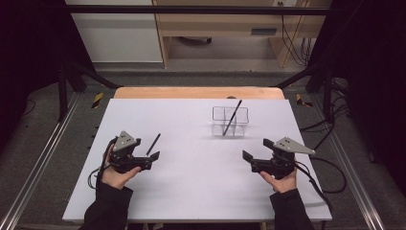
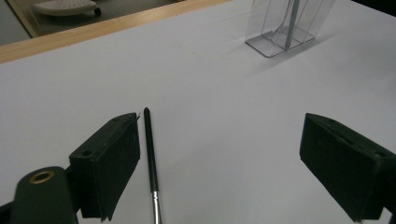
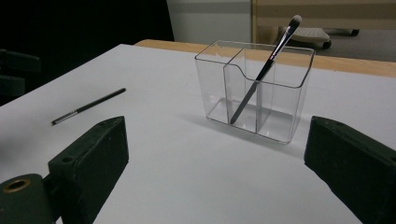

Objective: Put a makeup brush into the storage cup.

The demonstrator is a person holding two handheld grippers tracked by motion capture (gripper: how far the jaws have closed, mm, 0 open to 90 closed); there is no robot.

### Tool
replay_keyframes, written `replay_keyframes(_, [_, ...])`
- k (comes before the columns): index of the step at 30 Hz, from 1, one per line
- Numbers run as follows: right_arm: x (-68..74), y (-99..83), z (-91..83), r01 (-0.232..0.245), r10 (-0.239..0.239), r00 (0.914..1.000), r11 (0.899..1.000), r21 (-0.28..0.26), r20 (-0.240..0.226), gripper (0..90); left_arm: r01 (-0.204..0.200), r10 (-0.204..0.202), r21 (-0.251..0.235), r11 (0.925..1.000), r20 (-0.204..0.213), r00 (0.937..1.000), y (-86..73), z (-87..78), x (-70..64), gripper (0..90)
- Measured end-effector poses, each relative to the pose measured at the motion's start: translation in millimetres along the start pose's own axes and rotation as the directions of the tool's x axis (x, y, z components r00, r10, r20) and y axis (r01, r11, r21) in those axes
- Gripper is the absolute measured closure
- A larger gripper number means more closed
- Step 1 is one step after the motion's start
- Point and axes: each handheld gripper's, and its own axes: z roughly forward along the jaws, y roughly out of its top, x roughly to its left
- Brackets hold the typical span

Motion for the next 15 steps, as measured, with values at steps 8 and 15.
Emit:
replay_keyframes(8, [1.0,0.4,0.4,0.001,-0.001,1.0,1.0,0.011,0.002,7.6,-0.002,0.003,0.055,0.9985,-0.023,0.9997,4.2,9.7,9.9,14.7])
replay_keyframes(15, [1.3,0.0,1.7,0.005,-0.005,1.0,1.0,0.019,0.002,7.8,0.008,-0.002,0.13,0.9914,-0.047,0.9989,-0.3,25.6,20.3,18.5])
